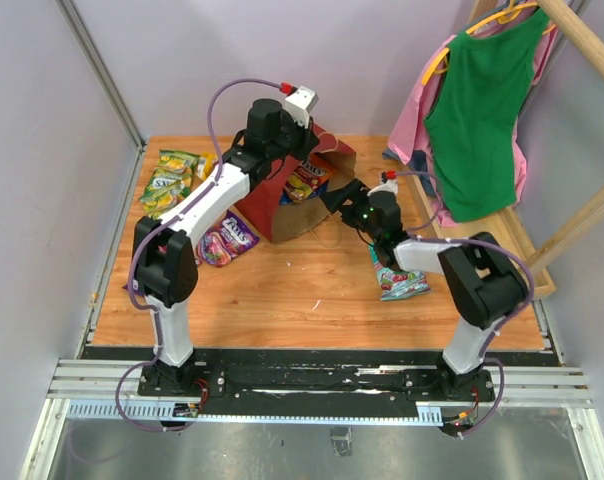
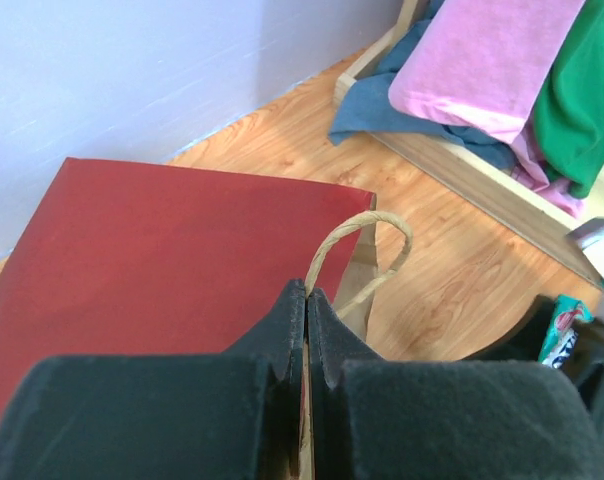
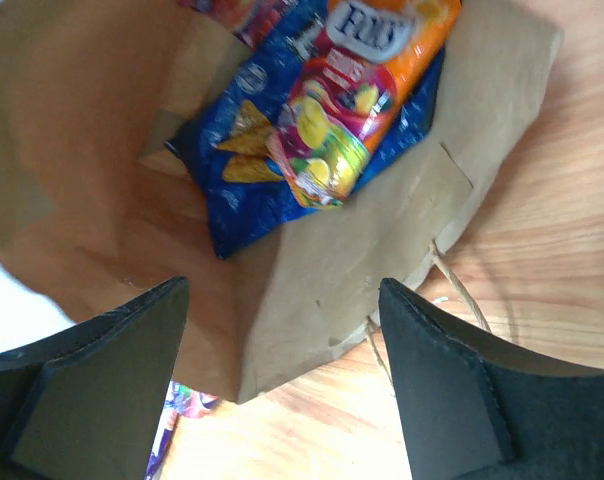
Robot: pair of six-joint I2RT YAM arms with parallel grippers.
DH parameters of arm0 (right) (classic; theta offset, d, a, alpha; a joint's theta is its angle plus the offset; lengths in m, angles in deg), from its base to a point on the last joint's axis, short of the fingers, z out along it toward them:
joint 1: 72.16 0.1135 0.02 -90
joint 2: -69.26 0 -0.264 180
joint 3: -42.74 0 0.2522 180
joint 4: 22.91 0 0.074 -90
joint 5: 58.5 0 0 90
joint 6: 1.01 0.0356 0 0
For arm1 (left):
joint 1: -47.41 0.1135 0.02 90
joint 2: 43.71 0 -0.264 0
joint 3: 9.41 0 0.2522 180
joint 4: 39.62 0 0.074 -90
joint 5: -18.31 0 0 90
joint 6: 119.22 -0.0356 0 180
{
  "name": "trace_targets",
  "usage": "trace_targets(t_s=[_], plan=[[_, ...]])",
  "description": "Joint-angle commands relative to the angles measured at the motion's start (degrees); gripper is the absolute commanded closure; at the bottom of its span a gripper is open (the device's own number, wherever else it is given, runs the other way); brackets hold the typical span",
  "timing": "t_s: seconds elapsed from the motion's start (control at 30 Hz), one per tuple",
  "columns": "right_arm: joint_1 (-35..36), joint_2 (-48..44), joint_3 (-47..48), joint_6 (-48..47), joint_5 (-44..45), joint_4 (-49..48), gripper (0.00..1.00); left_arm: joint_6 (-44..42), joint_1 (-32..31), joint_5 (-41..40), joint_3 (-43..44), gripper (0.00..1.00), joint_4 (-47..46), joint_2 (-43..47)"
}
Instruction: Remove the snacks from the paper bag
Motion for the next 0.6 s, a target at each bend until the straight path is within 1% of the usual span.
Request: trace_targets(t_s=[0.0,0.23,0.4,0.57], plan=[[2.69,7.11,4.53,5.31,0.97,-5.33,0.23,-1.67,0.44,-0.27,2.5,1.0,-0.08,-2.43],[3.8,14.99,15.45,2.64,1.9,-1.26,0.22,-2.45,0.52,-0.7,-0.39,1.0,-2.44,-0.38],[3.72,22.26,23.39,1.6,2.24,4.37,0.2,-3.05,0.64,-1.32,-1.48,1.0,-2.55,0.88],[4.2,26.11,26.71,2.45,2.8,6.12,0.21,-3.4,0.75,-1.69,-1.6,1.0,-2.3,1.45]])
